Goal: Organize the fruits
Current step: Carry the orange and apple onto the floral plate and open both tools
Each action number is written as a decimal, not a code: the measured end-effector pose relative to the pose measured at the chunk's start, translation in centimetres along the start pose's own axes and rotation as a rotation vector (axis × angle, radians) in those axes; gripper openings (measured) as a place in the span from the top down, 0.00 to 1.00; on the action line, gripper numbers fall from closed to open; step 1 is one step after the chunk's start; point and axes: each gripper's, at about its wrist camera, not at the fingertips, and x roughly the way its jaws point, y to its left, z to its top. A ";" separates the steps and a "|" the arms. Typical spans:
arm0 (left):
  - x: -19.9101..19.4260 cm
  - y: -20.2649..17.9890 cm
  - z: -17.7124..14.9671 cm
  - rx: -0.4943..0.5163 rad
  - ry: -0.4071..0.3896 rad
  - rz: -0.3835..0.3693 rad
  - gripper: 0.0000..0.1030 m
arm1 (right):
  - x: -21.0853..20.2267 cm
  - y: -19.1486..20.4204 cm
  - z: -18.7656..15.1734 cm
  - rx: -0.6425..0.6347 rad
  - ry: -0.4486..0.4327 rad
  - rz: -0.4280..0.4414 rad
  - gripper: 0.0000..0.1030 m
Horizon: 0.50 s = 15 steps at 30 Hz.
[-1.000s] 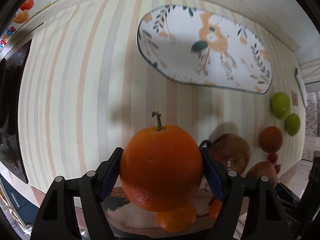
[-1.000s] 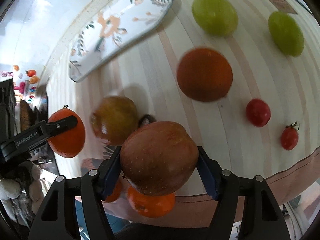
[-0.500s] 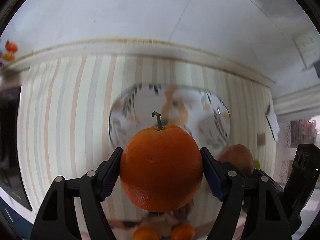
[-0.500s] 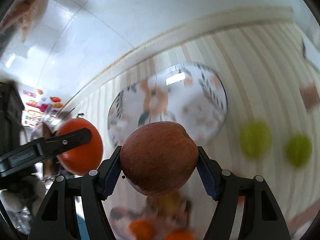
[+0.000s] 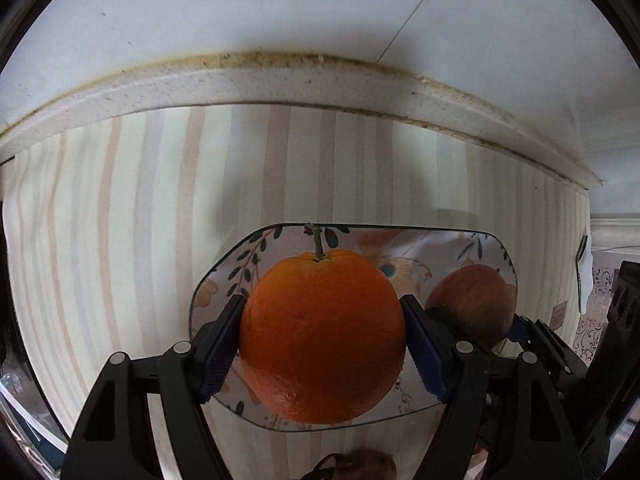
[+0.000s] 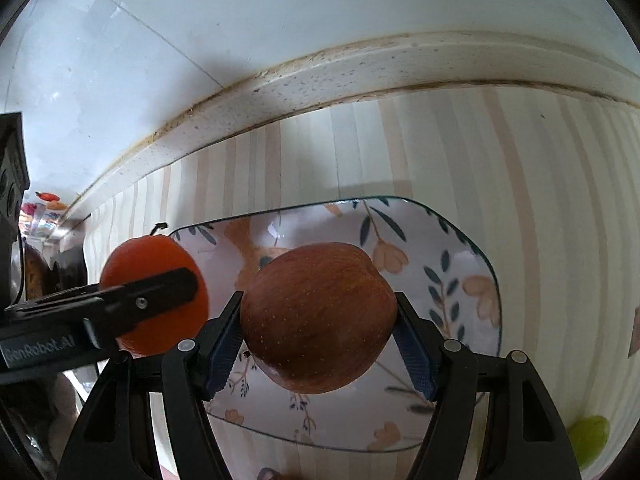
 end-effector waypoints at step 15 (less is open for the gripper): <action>1.4 0.3 0.1 -0.025 0.049 0.037 0.27 | 0.9 0.0 0.6 0.008 0.050 -0.014 0.18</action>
